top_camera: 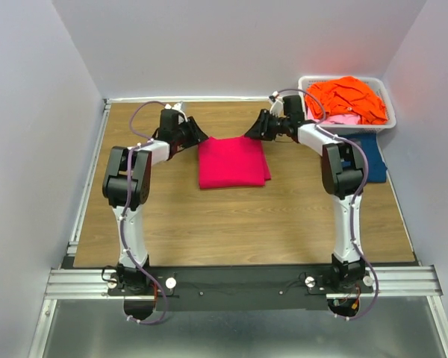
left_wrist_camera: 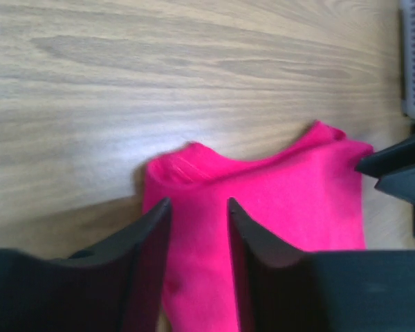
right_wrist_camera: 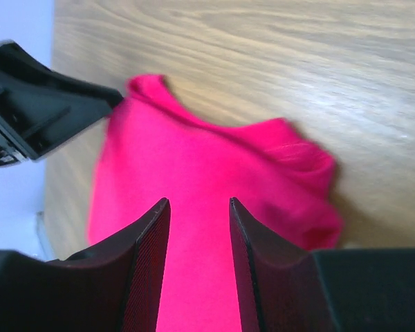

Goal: Fold and stack the t-shirts
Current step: Fold the tshirt

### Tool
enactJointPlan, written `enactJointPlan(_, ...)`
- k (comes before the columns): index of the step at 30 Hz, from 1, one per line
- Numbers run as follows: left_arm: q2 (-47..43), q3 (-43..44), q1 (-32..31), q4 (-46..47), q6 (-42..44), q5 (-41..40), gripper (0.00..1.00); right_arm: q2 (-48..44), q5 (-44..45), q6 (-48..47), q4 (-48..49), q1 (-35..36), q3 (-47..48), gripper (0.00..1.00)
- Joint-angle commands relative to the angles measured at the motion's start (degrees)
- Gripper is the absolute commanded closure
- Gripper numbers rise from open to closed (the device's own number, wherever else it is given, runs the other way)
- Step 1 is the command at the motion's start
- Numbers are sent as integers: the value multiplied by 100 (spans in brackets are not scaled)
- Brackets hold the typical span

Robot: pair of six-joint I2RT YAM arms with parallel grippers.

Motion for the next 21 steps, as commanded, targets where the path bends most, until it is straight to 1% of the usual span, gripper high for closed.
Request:
enactJointPlan(1,-1024,-532,9,663,-67,187,48,-771,-145,606,1150,-18,-707,53)
enactJointPlan(3,-1236,-926,9,840,-155,319,48,-920,-207,862,1530,-9,-999,53)
enactJointPlan(6,-1570,-1454,-9,1270,-384,425,49,-939,-198,1372,2355,-18,-1456,53)
enactJointPlan(7,-1606,-1569,-9,1384,-454,452,52,-913,-181,1547,2898,-18,-1605,53)
enactJointPlan(8,-1563,-1701,-9,1612,-594,495,54,-869,-85,1819,3068,-9,-1746,53)
enactJointPlan(10,-1431,-1728,-26,1728,-700,654,60,-649,-14,2049,3419,-18,-1791,53)
enactJointPlan(13,-1001,-1676,-18,2000,-903,751,63,-421,258,2217,3536,-18,-1782,53)
enactJointPlan(14,-730,-1606,-17,2027,-912,742,65,-298,363,2174,3545,-9,-1782,53)
enactJointPlan(19,97,-1052,149,2036,-1131,864,66,-16,1145,1989,3405,-88,-1782,53)
enactJointPlan(21,213,-982,220,2071,-1228,996,66,-33,1513,1936,3273,-167,-1869,53)
